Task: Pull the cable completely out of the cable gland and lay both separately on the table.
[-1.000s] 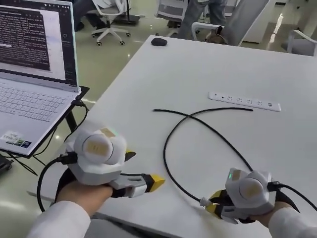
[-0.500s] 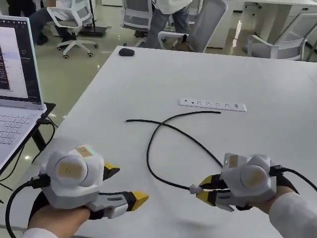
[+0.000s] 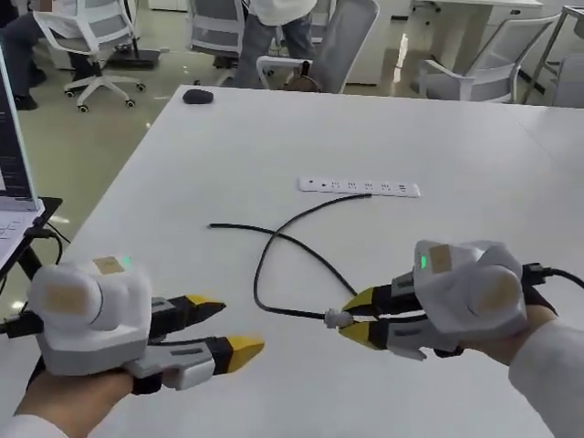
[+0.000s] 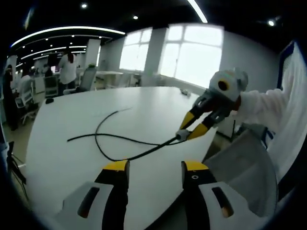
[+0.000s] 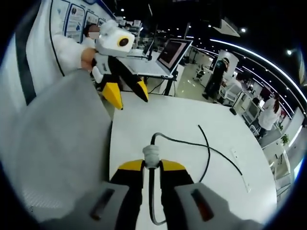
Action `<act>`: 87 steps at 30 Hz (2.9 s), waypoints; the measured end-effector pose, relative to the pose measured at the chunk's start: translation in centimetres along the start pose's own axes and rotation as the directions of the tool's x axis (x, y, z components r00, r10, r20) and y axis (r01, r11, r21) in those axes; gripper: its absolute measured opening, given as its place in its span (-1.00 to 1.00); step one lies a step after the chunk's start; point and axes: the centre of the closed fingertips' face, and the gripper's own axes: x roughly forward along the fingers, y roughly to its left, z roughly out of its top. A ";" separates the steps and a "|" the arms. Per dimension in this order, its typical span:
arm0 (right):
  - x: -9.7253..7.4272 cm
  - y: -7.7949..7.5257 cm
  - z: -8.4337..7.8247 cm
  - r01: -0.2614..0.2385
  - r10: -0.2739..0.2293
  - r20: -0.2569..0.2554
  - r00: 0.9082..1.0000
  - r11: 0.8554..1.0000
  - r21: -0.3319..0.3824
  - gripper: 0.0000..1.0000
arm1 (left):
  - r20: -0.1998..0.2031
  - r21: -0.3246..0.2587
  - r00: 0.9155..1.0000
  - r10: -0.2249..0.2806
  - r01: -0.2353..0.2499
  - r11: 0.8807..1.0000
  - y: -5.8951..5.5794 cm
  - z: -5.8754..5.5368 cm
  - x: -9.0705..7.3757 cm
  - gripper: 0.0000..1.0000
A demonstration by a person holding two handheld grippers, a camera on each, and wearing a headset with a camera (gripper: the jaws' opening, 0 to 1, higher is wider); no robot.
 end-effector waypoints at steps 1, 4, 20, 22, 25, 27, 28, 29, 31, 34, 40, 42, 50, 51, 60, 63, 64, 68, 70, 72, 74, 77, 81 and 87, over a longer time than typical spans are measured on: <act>-0.3 0.1 0.4 -0.001 0.001 0.014 1.000 1.000 -0.006 -0.79 | 0.008 0.005 1.000 -0.011 0.011 1.000 -0.2 0.4 0.1 -0.13; -0.9 0.3 1.2 -0.003 0.004 0.034 0.999 1.000 -0.026 -0.79 | 0.045 0.017 0.996 -0.079 0.078 0.997 -1.2 1.9 0.4 -0.15; -4.0 2.4 4.8 0.002 0.024 0.167 0.986 0.987 -0.158 -0.79 | 0.078 0.104 0.906 -0.415 0.407 0.907 -7.3 4.7 1.8 -0.27; -4.3 2.6 5.2 0.002 0.028 0.180 0.983 0.986 -0.167 -0.79 | 0.088 0.098 0.895 -0.438 0.430 0.898 -7.9 4.9 1.8 -0.29; -4.6 2.9 5.7 0.010 0.028 0.199 0.980 0.983 -0.185 -0.79 | 0.097 0.106 0.880 -0.465 0.455 0.884 -8.8 5.2 1.6 -0.38; -4.9 3.1 6.1 0.006 0.037 0.217 0.975 0.982 -0.191 -0.79 | 0.092 0.104 0.869 -0.486 0.477 0.873 -9.3 5.2 1.5 -0.45; -4.9 3.2 6.2 0.008 0.037 0.224 0.974 0.980 -0.198 -0.79 | 0.093 0.104 0.868 -0.487 0.478 0.872 -9.3 5.2 1.5 -0.46; -5.0 3.3 6.3 0.009 0.039 0.230 0.972 0.979 -0.202 -0.79 | 0.095 0.107 0.866 -0.491 0.482 0.870 -9.5 5.3 1.5 -0.45; -5.2 3.7 6.6 -0.004 0.056 0.247 0.967 0.979 -0.206 -0.79 | 0.106 0.107 0.862 -0.496 0.486 0.867 -9.6 5.5 1.5 -0.48; -5.4 3.7 6.9 0.003 0.054 0.263 0.963 0.977 -0.212 -0.79 | 0.102 0.109 0.853 -0.511 0.501 0.859 -10.0 5.5 1.3 -0.56; -5.7 4.4 7.2 -0.012 0.079 0.278 0.957 0.972 -0.234 -0.79 | 0.122 0.106 0.824 -0.553 0.543 0.833 -11.2 5.9 0.9 -0.64; -5.8 4.5 7.3 -0.007 0.076 0.281 0.957 0.971 -0.240 -0.79 | 0.119 0.111 0.820 -0.560 0.550 0.828 -11.3 5.8 0.9 -0.67; -6.4 4.5 8.4 -0.067 0.087 0.378 0.922 0.996 -0.065 -0.75 | 0.158 0.118 0.801 -0.578 0.566 0.816 -11.5 6.6 0.0 -0.69; -6.5 4.4 8.2 -0.098 0.088 0.379 0.921 0.995 0.007 -0.72 | 0.173 0.137 0.801 -0.573 0.557 0.819 -11.4 6.9 -0.2 -0.70; -7.4 3.5 9.1 -0.243 0.079 0.524 0.848 0.937 0.251 -0.57 | 0.194 0.210 0.804 -0.563 0.526 0.824 -11.5 8.0 -1.0 -0.71; -7.6 3.9 9.6 -0.289 0.088 0.558 0.825 0.915 0.283 -0.64 | 0.205 0.223 0.805 -0.557 0.516 0.827 -11.3 8.4 -1.2 -0.71; -7.7 3.7 9.7 -0.294 0.082 0.570 0.817 0.911 0.290 -0.67 | 0.207 0.227 0.804 -0.557 0.514 0.827 -11.3 8.5 -1.2 -0.71; -8.0 3.6 10.1 -0.310 0.078 0.594 0.800 0.903 0.299 -0.75 | 0.210 0.225 0.806 -0.554 0.511 0.829 -11.1 8.6 -1.2 -0.71; -7.9 3.6 10.1 -0.313 0.081 0.596 0.799 0.902 0.298 -0.75 | 0.208 0.225 0.806 -0.554 0.512 0.829 -11.1 8.6 -1.1 -0.71; -7.8 3.7 10.2 -0.323 0.087 0.596 0.798 0.897 0.301 -0.75 | 0.208 0.228 0.805 -0.556 0.513 0.828 -11.2 8.6 -1.0 -0.71; -7.8 3.7 10.1 -0.327 0.087 0.597 0.798 0.894 0.307 -0.75 | 0.207 0.231 0.805 -0.556 0.512 0.827 -11.3 8.6 -0.9 -0.71; -7.9 3.5 10.0 -0.344 0.092 0.601 0.794 0.883 0.318 -0.76 | 0.209 0.221 0.804 -0.557 0.516 0.828 -11.3 8.7 -0.7 -0.71; -8.0 3.7 10.0 -0.329 0.109 0.580 0.807 0.899 0.289 -0.79 | 0.195 0.212 0.806 -0.558 0.521 0.827 -11.4 8.6 -0.6 -0.71; -8.1 3.7 10.2 -0.297 0.125 0.556 0.822 0.927 0.230 -0.82 | 0.194 0.178 0.802 -0.565 0.537 0.824 -11.4 8.7 -0.7 -0.73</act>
